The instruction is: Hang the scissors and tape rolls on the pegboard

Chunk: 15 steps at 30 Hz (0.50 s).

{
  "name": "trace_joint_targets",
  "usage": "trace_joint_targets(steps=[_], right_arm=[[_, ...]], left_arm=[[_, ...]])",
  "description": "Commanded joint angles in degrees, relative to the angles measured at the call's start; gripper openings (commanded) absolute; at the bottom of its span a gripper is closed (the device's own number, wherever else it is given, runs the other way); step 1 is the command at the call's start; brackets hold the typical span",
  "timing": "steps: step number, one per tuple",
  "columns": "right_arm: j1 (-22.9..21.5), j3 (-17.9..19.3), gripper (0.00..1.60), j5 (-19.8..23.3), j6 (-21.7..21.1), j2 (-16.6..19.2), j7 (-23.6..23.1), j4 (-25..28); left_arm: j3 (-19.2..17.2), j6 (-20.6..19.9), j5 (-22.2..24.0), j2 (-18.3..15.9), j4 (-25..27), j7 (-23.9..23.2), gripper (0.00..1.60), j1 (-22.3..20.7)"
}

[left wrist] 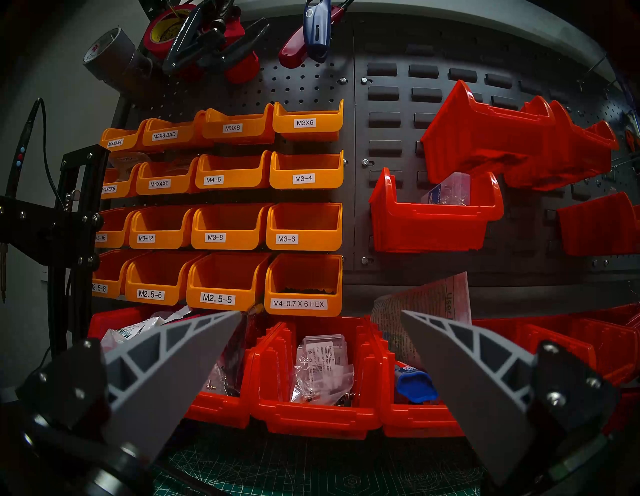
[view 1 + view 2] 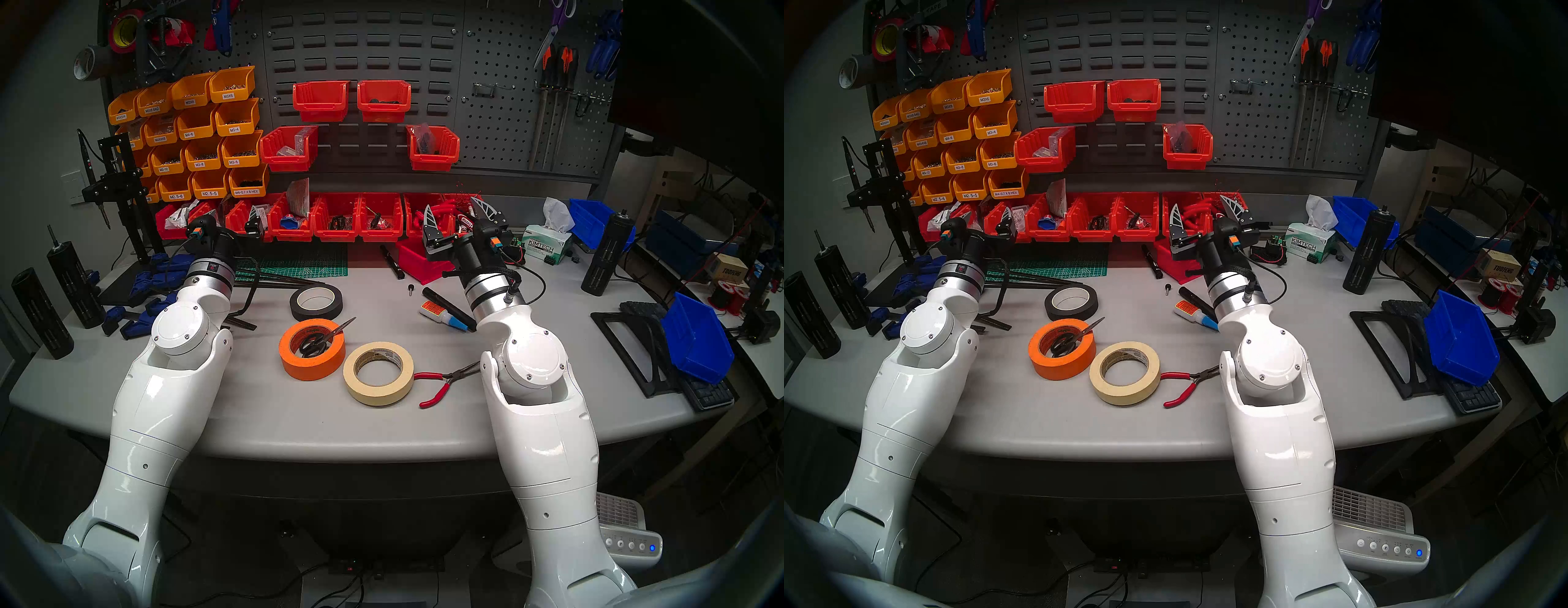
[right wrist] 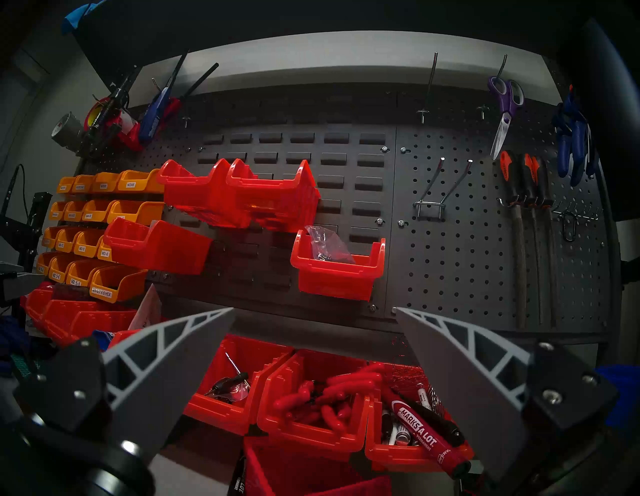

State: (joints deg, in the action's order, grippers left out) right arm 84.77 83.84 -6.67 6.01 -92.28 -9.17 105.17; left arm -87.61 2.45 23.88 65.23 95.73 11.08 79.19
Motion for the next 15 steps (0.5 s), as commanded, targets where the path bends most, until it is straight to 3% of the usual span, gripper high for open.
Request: trace_joint_targets(steps=[1,8,15], right_arm=[[-1.2,0.0,1.60,0.0,0.3,0.0,0.0,1.8],[-1.0,0.0,1.60,0.3,0.5,-0.2,0.1,1.8],[-1.1,-0.1,1.60,3.3,-1.8,0.3,-2.3,3.2]], left_arm=[[-0.4,0.6,0.0,0.0,1.5,0.0,1.60,-1.6],[-0.4,0.6,0.0,0.0,1.5,0.0,1.60,-1.6],[-0.4,0.5,0.0,0.0,1.5,0.0,1.60,-1.6]])
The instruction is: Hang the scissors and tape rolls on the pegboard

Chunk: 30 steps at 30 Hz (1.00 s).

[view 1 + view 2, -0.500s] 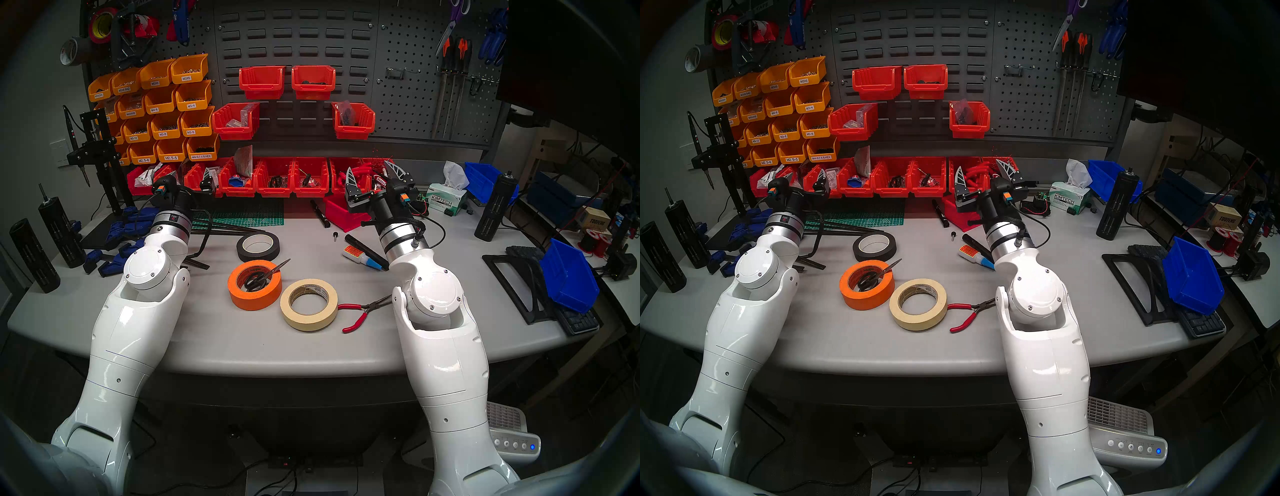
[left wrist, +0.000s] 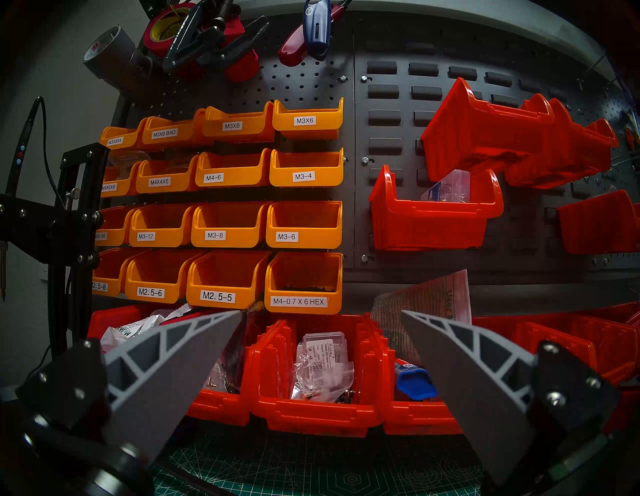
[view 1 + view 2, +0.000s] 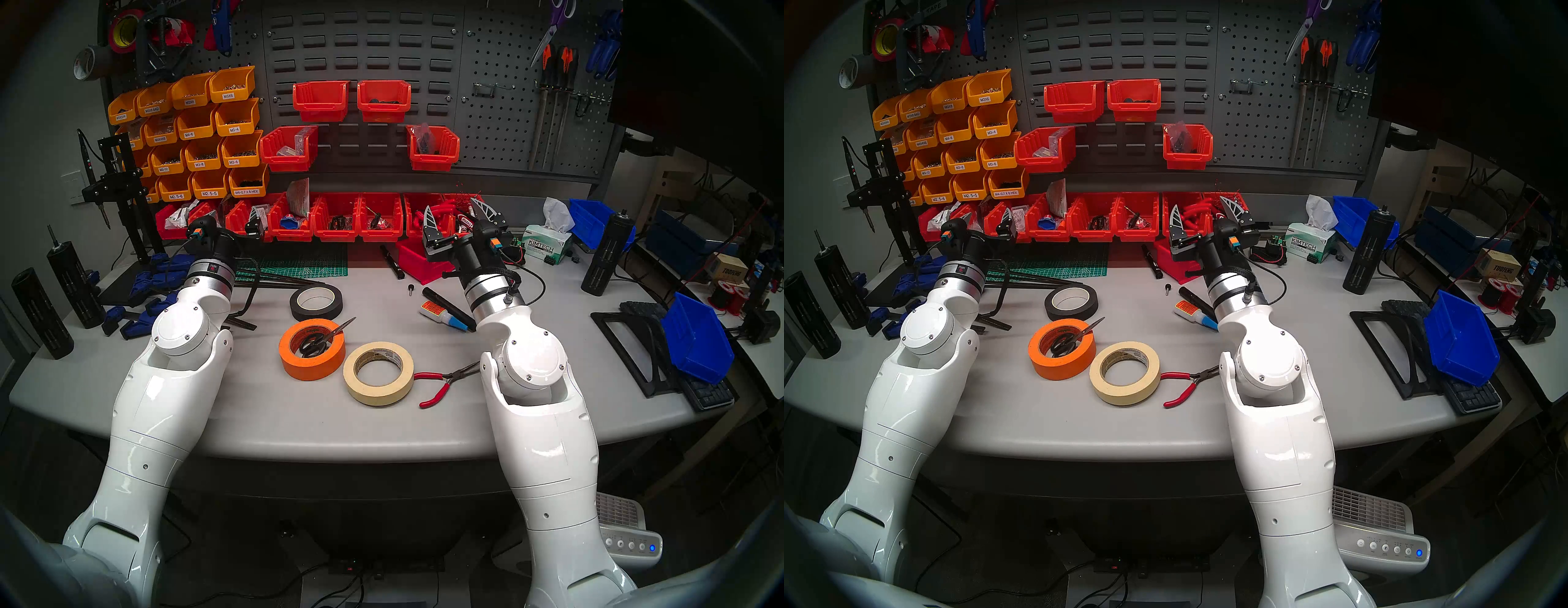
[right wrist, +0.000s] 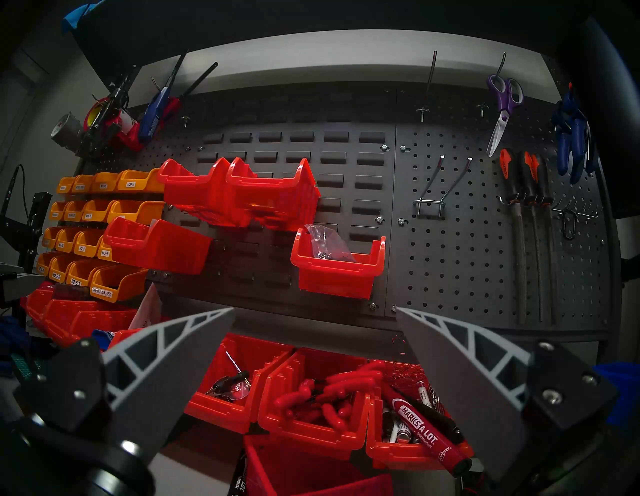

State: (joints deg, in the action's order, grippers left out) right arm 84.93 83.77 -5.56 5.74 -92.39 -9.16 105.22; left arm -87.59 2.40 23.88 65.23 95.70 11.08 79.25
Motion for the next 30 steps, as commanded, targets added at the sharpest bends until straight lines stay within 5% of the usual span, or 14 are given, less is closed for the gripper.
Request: trace_joint_targets(steps=[1,13,30], right_arm=[[-1.4,0.1,1.60,2.8,-2.1,0.7,-3.0,3.6],[-2.2,0.4,1.60,6.3,-14.1,5.2,-13.0,8.4],[2.1,-0.4,1.60,14.0,-33.6,5.0,-22.4,11.7]], left_arm=[[-0.4,0.6,0.0,0.0,1.6,0.0,1.60,-1.7],[-0.4,0.6,0.0,-0.1,1.5,0.0,1.60,-1.7],[-0.4,0.6,0.0,0.0,1.6,0.0,1.60,-1.7]])
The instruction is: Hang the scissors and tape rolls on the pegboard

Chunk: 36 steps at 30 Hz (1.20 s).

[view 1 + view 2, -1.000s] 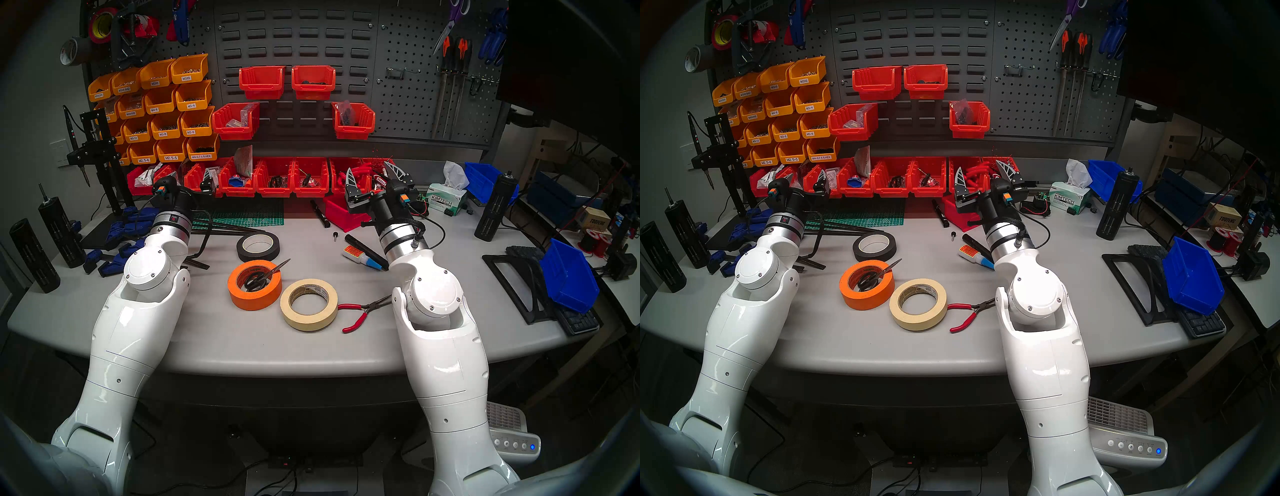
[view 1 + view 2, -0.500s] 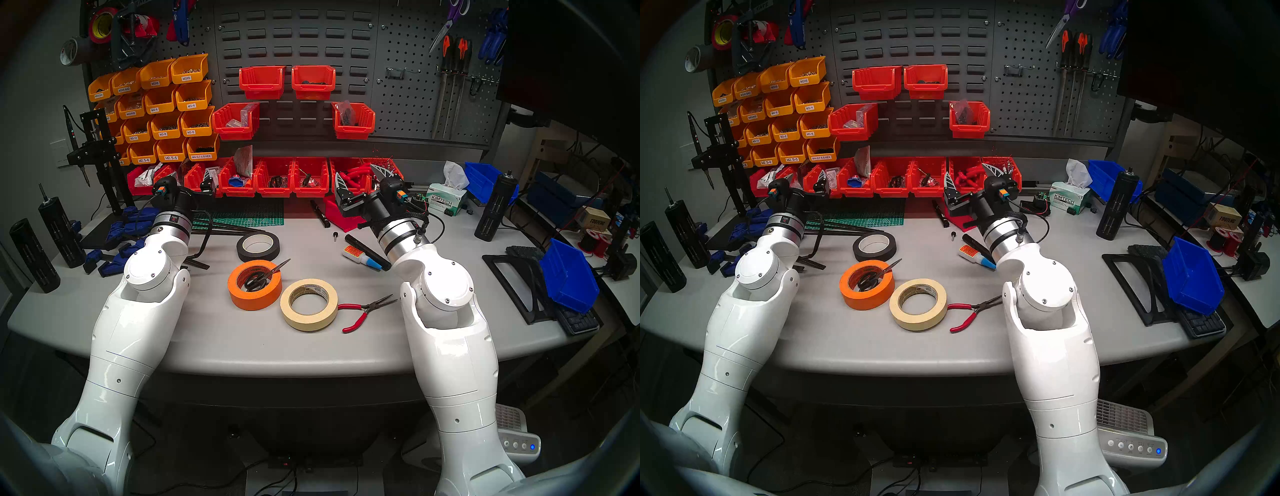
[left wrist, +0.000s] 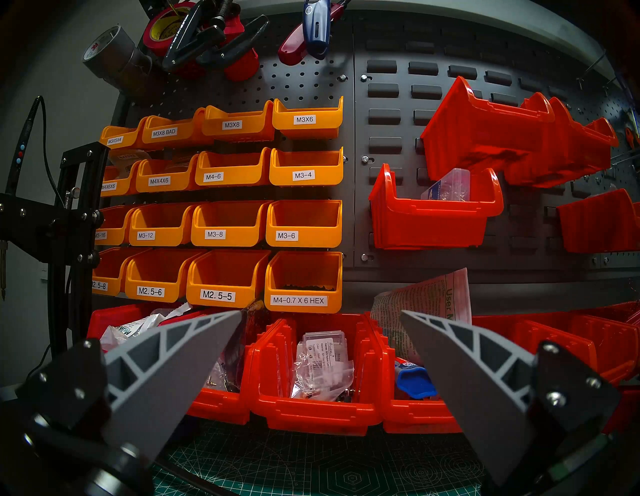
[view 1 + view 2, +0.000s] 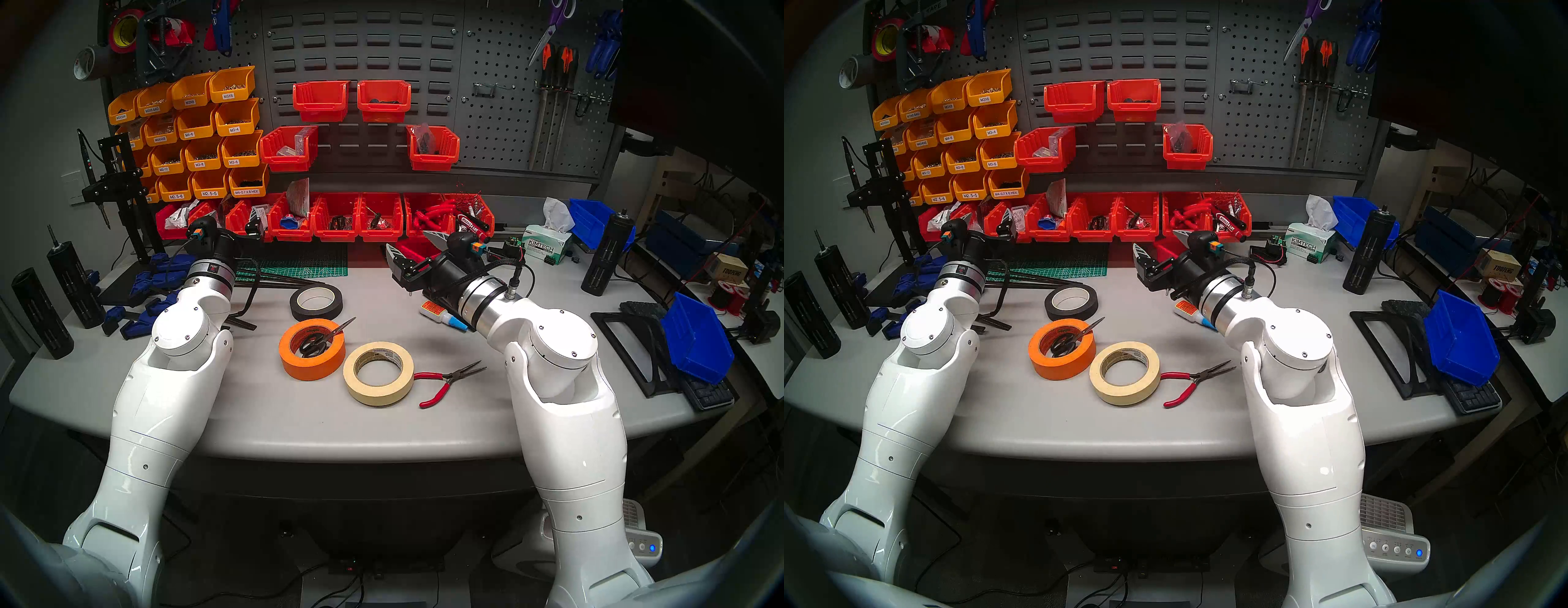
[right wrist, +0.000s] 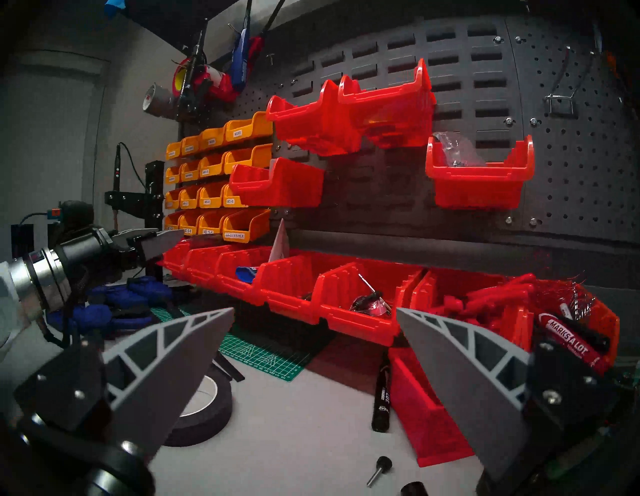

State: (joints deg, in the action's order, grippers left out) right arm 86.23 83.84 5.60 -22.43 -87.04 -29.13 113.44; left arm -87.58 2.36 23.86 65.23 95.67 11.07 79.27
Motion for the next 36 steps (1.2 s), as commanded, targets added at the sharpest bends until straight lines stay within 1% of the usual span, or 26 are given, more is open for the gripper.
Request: trace_joint_targets(steps=[1,2,3,5,10,12,13,15,16,17,18,19,20,22,23,26,30,33,34,36], right_arm=[[1.1,-0.4,1.60,3.6,-5.8,-0.5,-2.7,3.5],[1.2,-0.3,1.60,3.9,-7.6,-0.6,-3.1,4.0],[1.3,-0.2,1.60,4.8,-8.4,-0.8,-3.5,4.1],[1.4,0.0,1.60,5.8,-11.3,-1.1,-4.1,4.5],[1.1,0.4,1.60,7.4,-15.2,-2.0,-4.4,4.3],[0.6,0.8,1.60,8.5,-18.2,-2.8,-4.6,4.1],[0.4,0.9,1.60,8.7,-19.0,-2.9,-4.6,4.0],[-0.1,1.7,1.60,10.0,-22.0,-3.7,-4.8,3.5],[-0.3,1.8,1.60,10.1,-22.9,-3.7,-4.7,3.3],[-0.6,2.3,1.60,11.4,-24.5,-4.5,-5.0,2.7],[-1.0,2.5,1.60,11.8,-26.0,-4.6,-5.4,2.3],[-1.2,2.1,1.60,12.3,-25.8,-4.3,-4.9,2.0],[-1.6,2.3,1.60,12.3,-27.7,-4.9,-5.2,1.7],[-2.3,2.0,1.60,13.2,-29.0,-4.9,-4.9,1.0],[-2.8,2.1,1.60,14.7,-30.1,-5.2,-4.2,0.3],[-3.7,1.9,1.60,15.1,-30.6,-5.3,-3.5,-0.6],[-5.4,1.9,1.60,16.1,-32.6,-6.3,-2.9,-1.9],[-5.6,1.8,1.59,16.5,-32.6,-6.3,-2.6,-2.0],[-5.7,1.9,1.57,16.7,-32.6,-6.3,-2.5,-2.0],[-5.9,2.5,1.56,17.7,-32.6,-6.6,-2.0,-2.3]], left_arm=[[-0.4,0.6,0.0,0.0,1.6,0.0,1.60,-1.7],[-0.4,0.6,0.0,0.0,1.6,0.0,1.60,-1.7],[-0.4,0.6,0.0,0.0,1.6,0.0,1.60,-1.7],[-0.4,0.6,0.0,0.0,1.6,0.0,1.60,-1.7],[-0.4,0.6,0.0,0.0,1.6,0.0,1.60,-1.7],[-0.4,0.6,0.0,0.0,1.6,0.0,1.60,-1.7],[-0.4,0.6,0.0,0.0,1.6,0.0,1.60,-1.7],[-0.4,0.6,0.0,0.0,1.6,0.0,1.60,-1.7],[-0.4,0.6,0.0,0.0,1.6,0.0,1.60,-1.7],[-0.4,0.6,0.0,0.0,1.6,0.0,1.60,-1.7],[-0.4,0.6,0.0,0.0,1.6,0.0,1.60,-1.7],[-0.4,0.6,0.0,0.0,1.6,0.0,1.60,-1.7],[-0.4,0.6,0.0,0.0,1.6,0.0,1.60,-1.7],[-0.4,0.6,0.0,0.0,1.6,0.0,1.60,-1.7],[-0.4,0.6,0.0,0.0,1.6,0.0,1.60,-1.7],[-0.4,0.6,0.0,0.0,1.6,0.0,1.60,-1.7],[-0.4,0.6,0.0,0.0,1.6,0.0,1.60,-1.7],[-0.4,0.6,0.0,0.0,1.6,0.0,1.60,-1.7],[-0.4,0.6,0.0,0.0,1.6,0.0,1.60,-1.7],[-0.4,0.6,0.0,0.0,1.6,0.0,1.60,-1.7]])
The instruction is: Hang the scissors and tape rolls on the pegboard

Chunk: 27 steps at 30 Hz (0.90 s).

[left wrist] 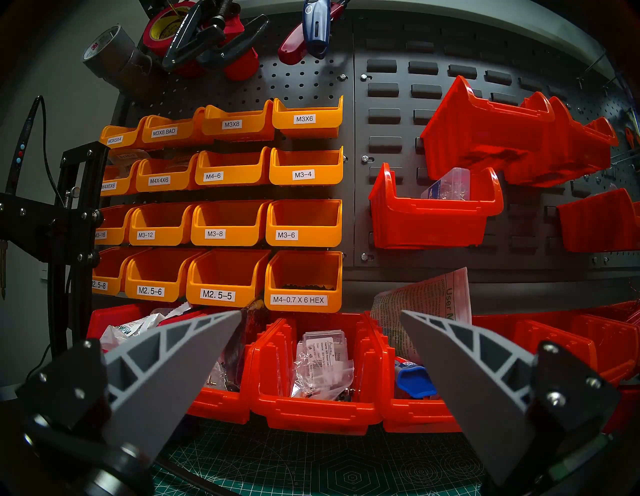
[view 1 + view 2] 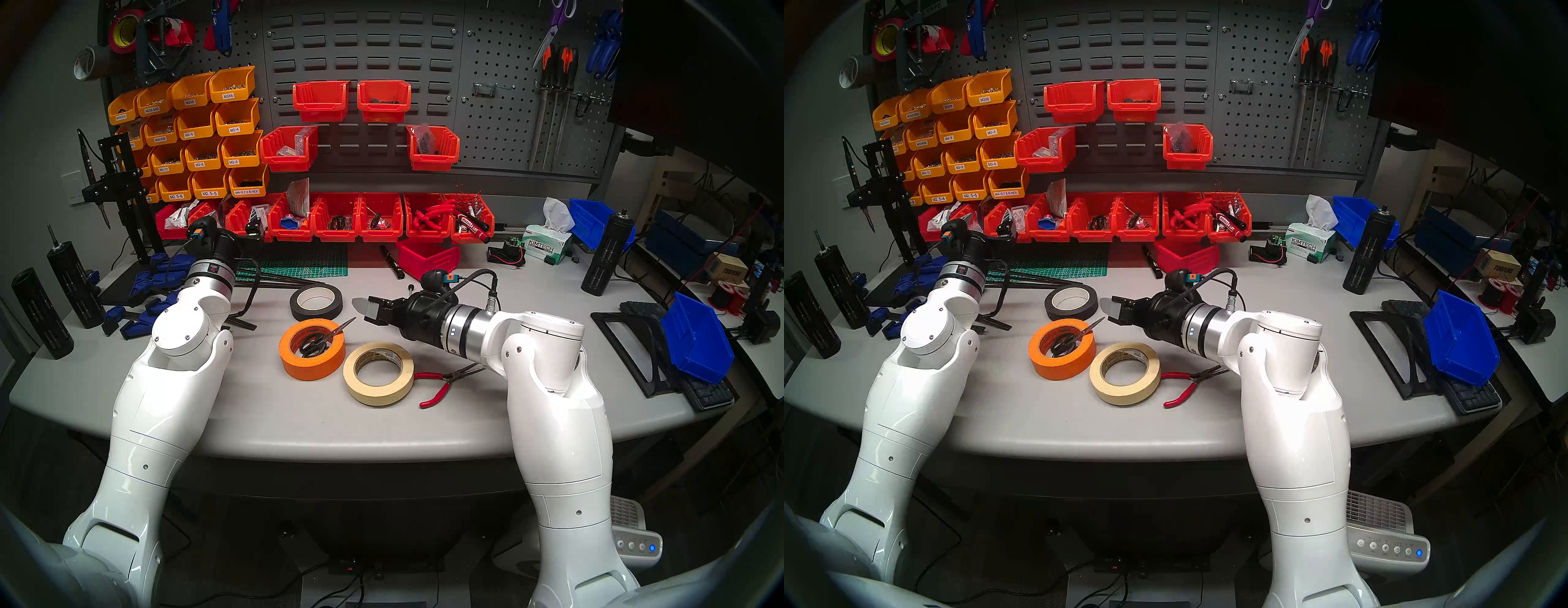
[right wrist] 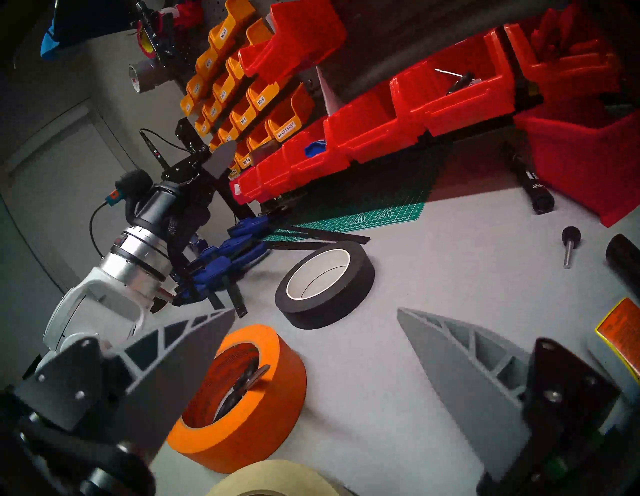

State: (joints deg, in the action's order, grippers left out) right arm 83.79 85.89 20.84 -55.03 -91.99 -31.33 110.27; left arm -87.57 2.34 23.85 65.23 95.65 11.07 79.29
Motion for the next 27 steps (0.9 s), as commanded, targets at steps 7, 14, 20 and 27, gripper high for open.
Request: trace_joint_targets(steps=[7,14,20,27], right_arm=[[-4.6,-0.1,1.34,5.2,0.0,0.2,-1.1,-0.4],[-5.0,-1.4,1.39,7.8,0.0,2.8,-1.0,-1.4],[-4.7,-2.3,1.41,9.7,0.0,5.6,-1.1,-1.5],[-4.9,-3.6,1.39,11.6,0.0,9.0,-0.4,-2.9]], left_arm=[[-0.5,0.6,0.0,0.0,1.6,0.0,1.60,-1.7],[-0.5,0.6,0.0,0.0,1.6,0.0,1.60,-1.7],[-0.5,0.6,0.0,0.0,1.6,0.0,1.60,-1.7],[-0.5,0.6,0.0,0.0,1.6,0.0,1.60,-1.7]])
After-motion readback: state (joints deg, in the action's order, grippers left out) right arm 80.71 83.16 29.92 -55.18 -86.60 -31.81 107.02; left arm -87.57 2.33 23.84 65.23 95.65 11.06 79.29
